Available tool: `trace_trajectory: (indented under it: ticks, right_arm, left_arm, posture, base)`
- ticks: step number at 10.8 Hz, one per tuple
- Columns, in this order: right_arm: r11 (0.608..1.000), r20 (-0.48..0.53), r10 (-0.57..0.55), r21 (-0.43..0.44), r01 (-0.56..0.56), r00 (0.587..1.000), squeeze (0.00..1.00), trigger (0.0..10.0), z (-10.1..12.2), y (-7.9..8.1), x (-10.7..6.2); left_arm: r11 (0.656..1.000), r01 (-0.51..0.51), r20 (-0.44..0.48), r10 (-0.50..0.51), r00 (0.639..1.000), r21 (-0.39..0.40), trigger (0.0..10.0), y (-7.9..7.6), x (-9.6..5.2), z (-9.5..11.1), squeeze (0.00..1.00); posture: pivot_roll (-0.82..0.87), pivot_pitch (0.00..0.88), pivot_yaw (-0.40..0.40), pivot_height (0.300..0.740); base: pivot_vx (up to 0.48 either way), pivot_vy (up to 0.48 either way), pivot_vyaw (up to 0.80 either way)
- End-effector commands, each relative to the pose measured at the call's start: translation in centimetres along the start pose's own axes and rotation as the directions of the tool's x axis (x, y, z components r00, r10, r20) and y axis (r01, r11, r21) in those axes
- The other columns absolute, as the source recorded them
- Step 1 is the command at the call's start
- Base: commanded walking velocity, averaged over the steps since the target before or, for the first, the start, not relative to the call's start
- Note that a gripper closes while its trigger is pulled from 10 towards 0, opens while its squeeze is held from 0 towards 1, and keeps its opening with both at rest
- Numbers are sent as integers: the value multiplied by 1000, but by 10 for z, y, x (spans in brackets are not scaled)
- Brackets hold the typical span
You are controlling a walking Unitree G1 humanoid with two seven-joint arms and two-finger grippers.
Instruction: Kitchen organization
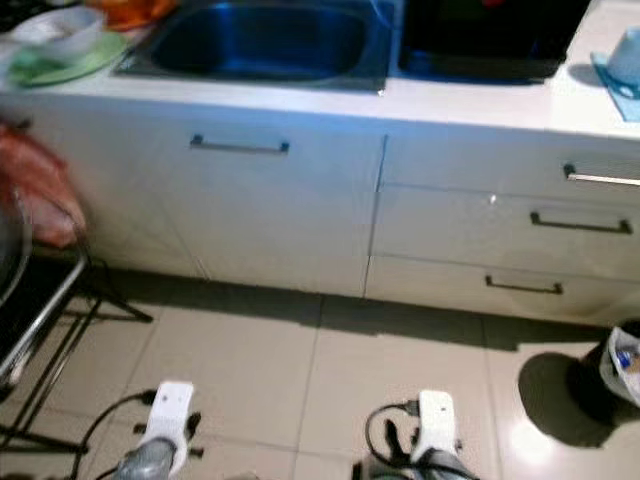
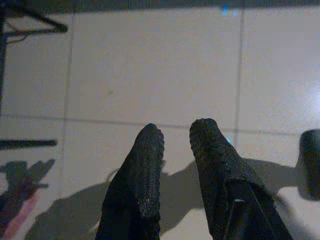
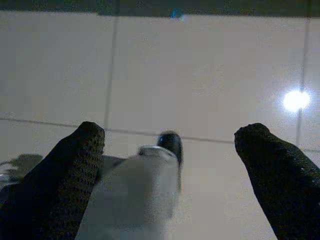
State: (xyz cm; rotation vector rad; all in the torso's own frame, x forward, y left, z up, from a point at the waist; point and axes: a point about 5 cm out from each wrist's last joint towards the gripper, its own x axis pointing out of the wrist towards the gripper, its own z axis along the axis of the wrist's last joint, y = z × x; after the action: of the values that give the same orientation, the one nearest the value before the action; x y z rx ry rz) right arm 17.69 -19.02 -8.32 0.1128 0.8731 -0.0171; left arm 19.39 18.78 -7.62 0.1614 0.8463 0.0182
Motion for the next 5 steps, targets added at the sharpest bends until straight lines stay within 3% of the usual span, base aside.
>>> trace_trajectory:
  ticks: [1, 5]
  right_arm:
    - [1000, -8, 0, 10, 0, 1000, 0, 10000, -2, 0, 0]
    - [1000, -4, -5, 8, 5, 1000, 0, 10000, -2, 0, 0]
  left_arm:
    - [1000, -3, -29, 3, 1000, -3, 10000, 0, -2, -9, 0]
    - [1000, 0, -24, 0, 1000, 0, 10000, 0, -2, -8, 0]
  posture:
    - [-34, 139, 32, 740]
    - [-35, 130, 35, 740]
  base:
    - [300, 0, 0]
    - [304, 0, 0]
